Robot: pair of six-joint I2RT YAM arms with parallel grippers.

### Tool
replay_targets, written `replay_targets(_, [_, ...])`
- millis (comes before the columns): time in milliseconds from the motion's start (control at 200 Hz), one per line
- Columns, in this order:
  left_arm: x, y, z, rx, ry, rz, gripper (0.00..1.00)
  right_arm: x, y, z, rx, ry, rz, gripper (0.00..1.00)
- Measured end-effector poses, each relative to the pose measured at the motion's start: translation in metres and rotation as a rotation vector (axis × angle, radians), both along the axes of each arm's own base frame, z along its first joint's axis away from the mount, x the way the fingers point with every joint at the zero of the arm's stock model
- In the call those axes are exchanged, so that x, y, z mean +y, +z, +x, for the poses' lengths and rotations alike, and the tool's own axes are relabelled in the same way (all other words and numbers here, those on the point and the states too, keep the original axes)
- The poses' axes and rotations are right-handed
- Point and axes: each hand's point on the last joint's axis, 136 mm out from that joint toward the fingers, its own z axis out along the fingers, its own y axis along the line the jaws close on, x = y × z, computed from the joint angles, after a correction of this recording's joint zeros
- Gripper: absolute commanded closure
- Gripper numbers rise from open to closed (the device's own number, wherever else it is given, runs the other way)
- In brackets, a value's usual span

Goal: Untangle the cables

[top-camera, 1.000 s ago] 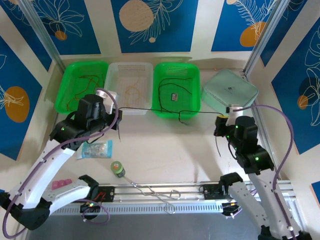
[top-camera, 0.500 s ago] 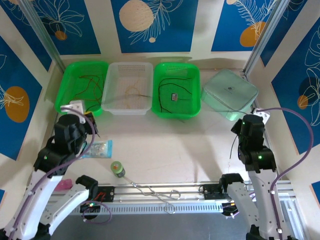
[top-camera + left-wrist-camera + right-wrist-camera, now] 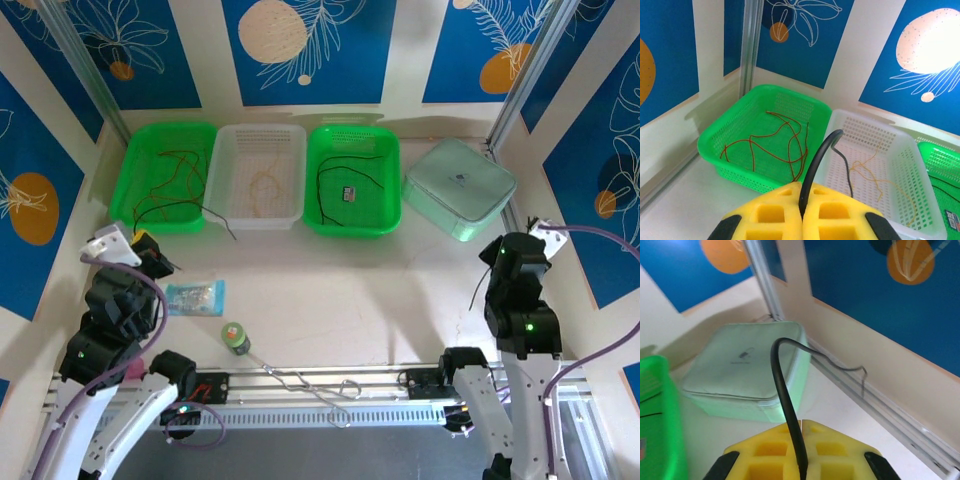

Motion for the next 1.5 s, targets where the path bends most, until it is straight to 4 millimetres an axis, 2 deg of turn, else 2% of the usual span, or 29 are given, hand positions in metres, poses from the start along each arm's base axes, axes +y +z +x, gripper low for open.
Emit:
replay_targets(90, [-0.004, -0.001, 0.003, 0.008, -0.017, 0.000, 1.00, 0.012, 0.023, 0.005, -0.055, 0.083, 0.002, 1.00])
replay_targets(255, [-0.015, -0.008, 0.010, 0.032, -0.062, -0.018, 1.00, 0.038, 0.081, 0.017, -0.192, 0.243, 0.017, 1.00])
replay_targets(400, [-0.023, -0.020, 0.015, 0.060, -0.097, -0.046, 1.00, 0.062, 0.125, 0.039, -0.275, 0.378, 0.057, 1.00])
replay_targets(525, [-0.030, -0.029, 0.017, 0.078, -0.125, -0.083, 1.00, 0.090, 0.143, 0.068, -0.288, 0.490, 0.102, 1.00])
replay_targets(635, [-0.038, -0.036, 0.019, 0.093, -0.157, -0.122, 1.00, 0.130, 0.150, 0.100, -0.272, 0.612, 0.109, 1.00])
replay_targets(720, [-0.043, -0.044, 0.021, 0.111, -0.173, -0.151, 1.00, 0.162, 0.150, 0.124, -0.243, 0.687, 0.082, 1.00])
replay_targets(805, [-0.047, -0.052, 0.022, 0.129, -0.185, -0.174, 1.00, 0.185, 0.151, 0.143, -0.222, 0.730, 0.050, 1.00])
replay_targets(920, [-0.050, -0.055, 0.023, 0.140, -0.195, -0.185, 1.00, 0.193, 0.156, 0.160, -0.218, 0.728, 0.000, 1.00])
replay_targets(1071, [-0.051, -0.058, 0.025, 0.155, -0.198, -0.166, 1.00, 0.191, 0.164, 0.168, -0.242, 0.706, -0.042, 1.00])
replay_targets(1196, [-0.053, -0.061, 0.029, 0.189, -0.205, -0.128, 1.00, 0.196, 0.160, 0.180, -0.239, 0.709, -0.048, 1.00])
replay_targets(1271, [-0.054, -0.060, 0.031, 0.198, -0.209, -0.109, 1.00, 0.203, 0.147, 0.196, -0.217, 0.710, -0.044, 1.00])
replay_targets(1336, [-0.054, -0.060, 0.031, 0.201, -0.211, -0.100, 1.00, 0.210, 0.128, 0.212, -0.175, 0.712, -0.036, 1.00])
replay_targets(1501, [-0.053, -0.062, 0.029, 0.217, -0.212, -0.085, 1.00, 0.230, 0.060, 0.255, -0.028, 0.709, -0.005, 1.00])
